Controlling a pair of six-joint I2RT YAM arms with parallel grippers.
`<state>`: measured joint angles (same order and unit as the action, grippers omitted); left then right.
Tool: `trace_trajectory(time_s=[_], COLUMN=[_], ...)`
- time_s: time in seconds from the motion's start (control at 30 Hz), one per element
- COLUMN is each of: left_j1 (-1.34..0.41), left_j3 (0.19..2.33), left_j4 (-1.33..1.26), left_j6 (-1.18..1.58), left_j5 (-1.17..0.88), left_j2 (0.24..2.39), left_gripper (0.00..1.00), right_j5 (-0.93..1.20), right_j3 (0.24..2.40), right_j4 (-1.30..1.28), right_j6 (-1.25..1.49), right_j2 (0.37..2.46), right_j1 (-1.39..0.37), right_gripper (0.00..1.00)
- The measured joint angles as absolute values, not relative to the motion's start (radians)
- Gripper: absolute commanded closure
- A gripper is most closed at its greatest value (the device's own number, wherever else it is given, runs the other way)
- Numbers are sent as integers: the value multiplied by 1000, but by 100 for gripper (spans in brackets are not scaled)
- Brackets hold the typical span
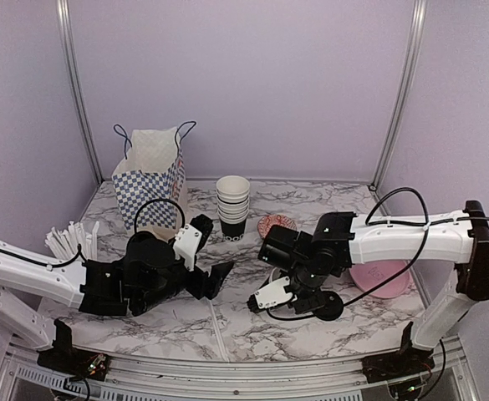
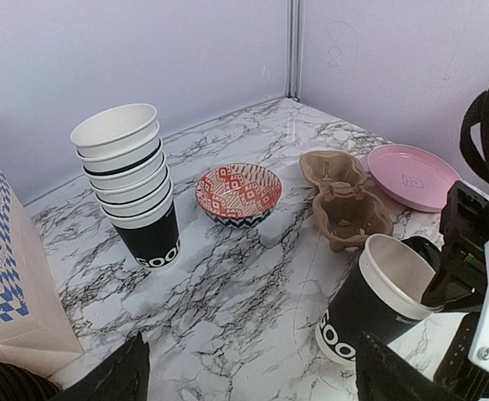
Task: Pack the takeout coffee
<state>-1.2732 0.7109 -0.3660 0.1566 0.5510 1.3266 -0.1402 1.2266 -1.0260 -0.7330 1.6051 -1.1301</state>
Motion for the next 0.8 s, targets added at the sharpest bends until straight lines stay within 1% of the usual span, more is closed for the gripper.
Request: trace_trajectory(time_s=[0.1, 0.27, 0.43, 0.6, 0.8], left_j1=[-1273, -1273, -1273, -1273, -1273], left_j3=[711, 710, 710, 710, 696], left_j4=[-366, -365, -364, -361, -360], left_j6=[159, 165, 168, 173, 173], left_j5=[551, 551, 550, 550, 551], left_j2=[1330, 1339, 1352, 1355, 1354], left_gripper=[14, 14, 14, 14, 14], right_j5=[-141, -141, -147, -151, -127], right_j3=[1227, 1234, 1234, 1236, 1295], right_j4=[-1025, -1013, -981, -954, -949], right_j6=[-729, -733, -738, -749, -764], right_j2=[1625, 1626, 1625, 1625, 1623], right_j1=[-1132, -1132, -1132, -1132, -1125], right_gripper=[72, 73, 67, 58, 46])
